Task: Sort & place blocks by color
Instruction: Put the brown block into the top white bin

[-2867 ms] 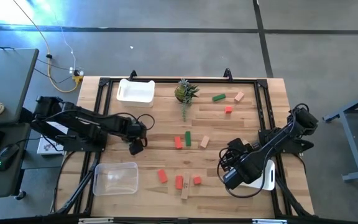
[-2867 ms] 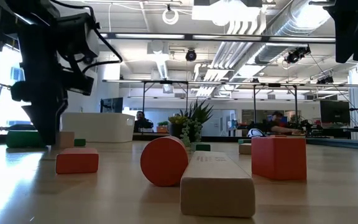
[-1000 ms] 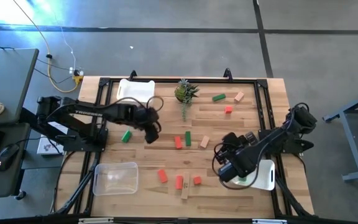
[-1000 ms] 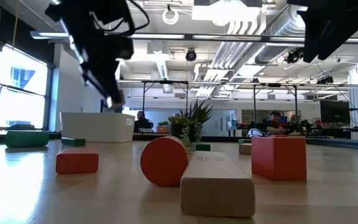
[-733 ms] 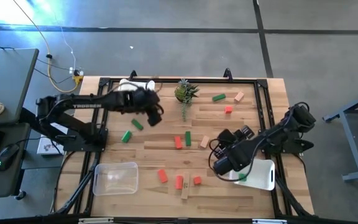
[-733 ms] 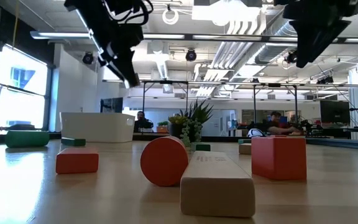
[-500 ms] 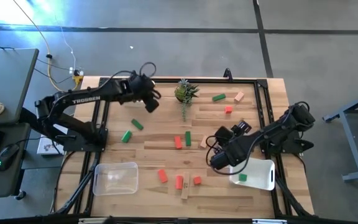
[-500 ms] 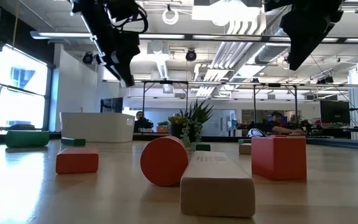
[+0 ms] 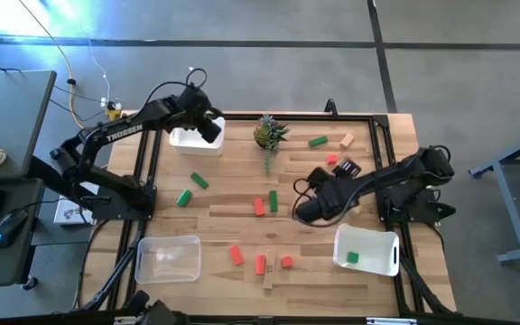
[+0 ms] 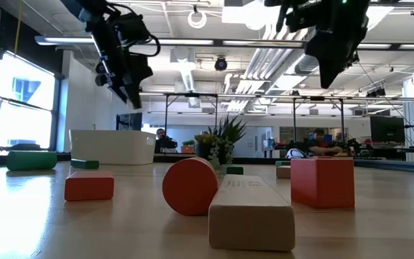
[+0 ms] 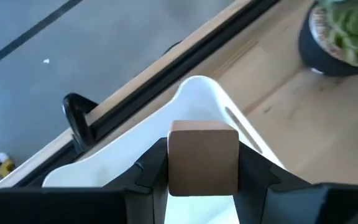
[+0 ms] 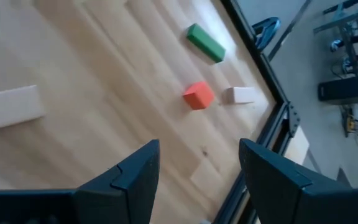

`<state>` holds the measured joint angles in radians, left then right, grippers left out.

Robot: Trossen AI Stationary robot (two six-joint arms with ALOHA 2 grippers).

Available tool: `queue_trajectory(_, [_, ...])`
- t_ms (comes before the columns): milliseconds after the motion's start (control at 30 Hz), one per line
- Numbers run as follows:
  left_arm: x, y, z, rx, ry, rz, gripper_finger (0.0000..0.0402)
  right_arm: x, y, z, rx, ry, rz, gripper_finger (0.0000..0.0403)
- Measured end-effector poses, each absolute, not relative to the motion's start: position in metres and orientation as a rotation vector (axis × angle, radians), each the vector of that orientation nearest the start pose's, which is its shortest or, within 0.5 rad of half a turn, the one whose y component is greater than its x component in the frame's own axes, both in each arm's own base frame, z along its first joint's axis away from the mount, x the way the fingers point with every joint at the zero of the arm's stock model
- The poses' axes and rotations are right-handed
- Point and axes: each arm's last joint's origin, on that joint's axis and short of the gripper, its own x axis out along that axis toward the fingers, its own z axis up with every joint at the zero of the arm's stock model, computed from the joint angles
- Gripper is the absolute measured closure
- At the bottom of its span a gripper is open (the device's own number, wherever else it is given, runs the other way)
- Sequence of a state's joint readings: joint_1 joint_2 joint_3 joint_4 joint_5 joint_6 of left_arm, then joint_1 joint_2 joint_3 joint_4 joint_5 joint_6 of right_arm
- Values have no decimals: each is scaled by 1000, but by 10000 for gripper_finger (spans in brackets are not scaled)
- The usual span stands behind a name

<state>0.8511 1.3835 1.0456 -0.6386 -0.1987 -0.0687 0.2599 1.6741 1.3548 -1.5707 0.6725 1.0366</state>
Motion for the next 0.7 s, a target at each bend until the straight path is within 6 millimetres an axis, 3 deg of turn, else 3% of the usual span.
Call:
queue_trajectory(400, [176,235,218,-551,1055,896,290,272,5,260,-85,1381,-1083,196])
queue_trajectory(700, [176,237,212,-568,1080,904,267,286,-14,255,57,1365,-981,196])
